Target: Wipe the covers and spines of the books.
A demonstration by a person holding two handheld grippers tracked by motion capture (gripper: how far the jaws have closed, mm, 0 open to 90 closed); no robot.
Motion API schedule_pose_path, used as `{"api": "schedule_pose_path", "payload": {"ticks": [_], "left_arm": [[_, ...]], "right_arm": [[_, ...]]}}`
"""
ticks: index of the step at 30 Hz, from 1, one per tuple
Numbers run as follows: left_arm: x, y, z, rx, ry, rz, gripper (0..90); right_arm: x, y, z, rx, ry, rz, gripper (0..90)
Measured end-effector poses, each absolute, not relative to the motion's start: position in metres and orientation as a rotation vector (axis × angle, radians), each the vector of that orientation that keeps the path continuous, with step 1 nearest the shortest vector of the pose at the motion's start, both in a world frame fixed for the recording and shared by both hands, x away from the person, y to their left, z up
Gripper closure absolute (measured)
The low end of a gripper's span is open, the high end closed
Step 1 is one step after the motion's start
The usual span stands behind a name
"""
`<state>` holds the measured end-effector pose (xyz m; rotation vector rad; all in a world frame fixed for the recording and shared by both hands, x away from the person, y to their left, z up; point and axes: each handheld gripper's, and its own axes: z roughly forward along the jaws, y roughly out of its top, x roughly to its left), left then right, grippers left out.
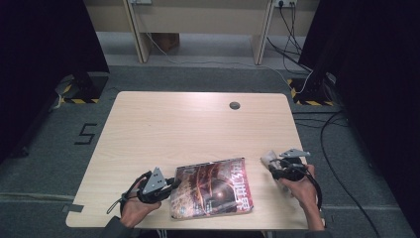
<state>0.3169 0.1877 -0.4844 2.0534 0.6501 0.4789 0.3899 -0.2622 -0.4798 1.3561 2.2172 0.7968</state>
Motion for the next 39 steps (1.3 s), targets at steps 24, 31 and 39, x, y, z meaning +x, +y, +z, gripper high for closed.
{"api": "schedule_pose_path", "payload": {"ticks": [24,31,39], "left_arm": [[0.317,0.187,-0.486,2.059,0.653,0.493,80.4],[0.317,0.185,-0.486,2.065,0.646,0.495,80.1],[0.315,0.183,-0.487,2.065,0.641,0.507,80.0]], "right_arm": [[0.401,-0.268,-0.484,1.351,2.181,0.86,76.8],[0.397,-0.252,-0.466,1.275,2.177,0.94,76.7],[0.393,-0.217,-0.452,1.162,2.232,1.058,76.7]]}}
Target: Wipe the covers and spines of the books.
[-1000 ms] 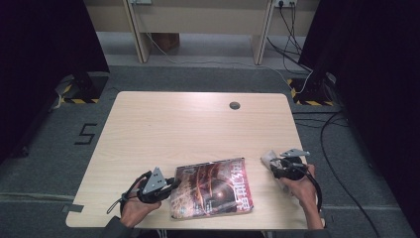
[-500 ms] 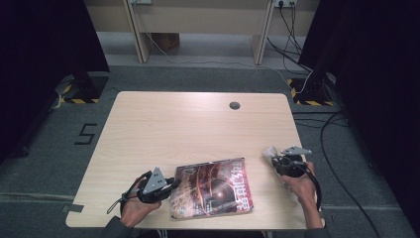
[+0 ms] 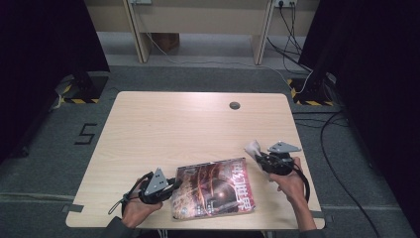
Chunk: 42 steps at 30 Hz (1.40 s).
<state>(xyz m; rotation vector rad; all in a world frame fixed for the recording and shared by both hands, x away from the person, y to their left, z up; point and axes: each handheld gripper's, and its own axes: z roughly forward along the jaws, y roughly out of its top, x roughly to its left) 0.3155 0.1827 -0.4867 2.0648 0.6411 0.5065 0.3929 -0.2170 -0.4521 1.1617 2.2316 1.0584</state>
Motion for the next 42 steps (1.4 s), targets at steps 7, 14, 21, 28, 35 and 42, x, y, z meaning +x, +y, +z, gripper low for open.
{"api": "schedule_pose_path", "payload": {"ticks": [7,14,21,28,35,42], "left_arm": [[0.316,0.182,-0.487,2.064,0.644,0.499,80.0],[0.316,0.182,-0.487,2.064,0.643,0.502,79.9],[0.316,0.182,-0.487,2.064,0.642,0.502,79.7],[0.316,0.182,-0.487,2.067,0.639,0.508,79.5],[0.315,0.181,-0.487,2.074,0.636,0.509,79.4],[0.315,0.181,-0.488,2.078,0.636,0.512,79.4]], "right_arm": [[0.392,-0.183,-0.441,1.052,2.287,1.127,76.7],[0.399,-0.15,-0.438,0.973,2.333,1.119,76.6],[0.402,-0.119,-0.437,0.896,2.371,1.132,76.4],[0.403,-0.097,-0.44,0.849,2.413,1.12,76.3],[0.399,-0.081,-0.443,0.796,2.433,1.081,76.1],[0.388,-0.076,-0.438,0.756,2.439,1.126,76.2]]}}
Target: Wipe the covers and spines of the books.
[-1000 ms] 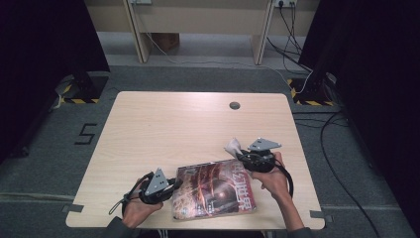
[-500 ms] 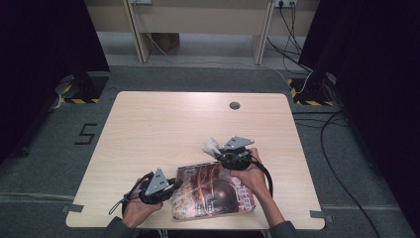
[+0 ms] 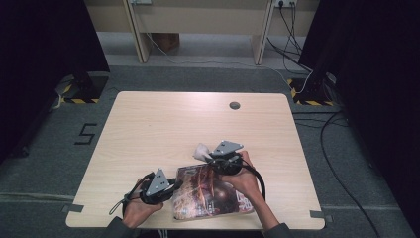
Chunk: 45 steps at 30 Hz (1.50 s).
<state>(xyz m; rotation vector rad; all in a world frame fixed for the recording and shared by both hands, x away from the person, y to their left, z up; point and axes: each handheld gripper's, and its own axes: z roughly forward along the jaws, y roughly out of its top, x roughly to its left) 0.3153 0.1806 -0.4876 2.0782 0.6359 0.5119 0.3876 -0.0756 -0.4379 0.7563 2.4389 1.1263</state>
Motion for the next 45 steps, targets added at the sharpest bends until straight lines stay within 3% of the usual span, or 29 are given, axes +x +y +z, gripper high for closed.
{"api": "schedule_pose_path", "payload": {"ticks": [18,34,45], "left_arm": [[0.315,0.181,-0.487,2.075,0.639,0.513,79.0],[0.314,0.179,-0.486,2.083,0.623,0.534,77.7],[0.314,0.179,-0.487,2.092,0.621,0.545,77.4]], "right_arm": [[0.37,-0.075,-0.418,0.721,2.459,1.299,77.5],[0.388,-0.087,-0.439,0.796,2.481,1.157,77.7],[0.367,-0.043,-0.423,0.62,2.502,1.206,77.5]]}}
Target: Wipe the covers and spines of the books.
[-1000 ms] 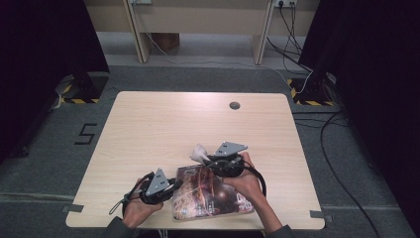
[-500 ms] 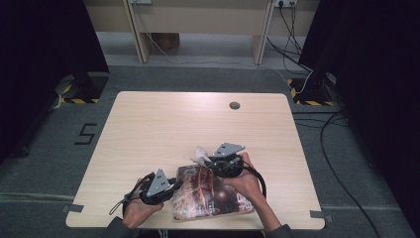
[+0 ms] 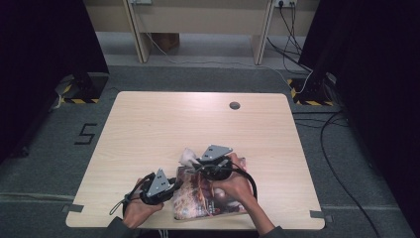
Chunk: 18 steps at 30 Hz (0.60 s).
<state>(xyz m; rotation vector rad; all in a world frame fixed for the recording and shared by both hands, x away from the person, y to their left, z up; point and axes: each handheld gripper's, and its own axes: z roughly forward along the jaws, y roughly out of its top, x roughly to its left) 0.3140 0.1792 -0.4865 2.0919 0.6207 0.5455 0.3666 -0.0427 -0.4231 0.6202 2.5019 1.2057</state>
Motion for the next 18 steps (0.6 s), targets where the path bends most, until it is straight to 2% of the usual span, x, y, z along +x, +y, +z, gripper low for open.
{"api": "schedule_pose_path", "payload": {"ticks": [7,15,18], "left_arm": [[0.314,0.178,-0.486,2.091,0.613,0.55,77.4],[0.315,0.179,-0.486,2.094,0.617,0.545,76.7],[0.315,0.179,-0.487,2.089,0.621,0.541,76.6]], "right_arm": [[0.355,-0.03,-0.417,0.542,2.509,1.209,77.4],[0.373,-0.059,-0.429,0.662,2.494,1.132,77.4],[0.371,-0.056,-0.428,0.647,2.498,1.12,77.3]]}}
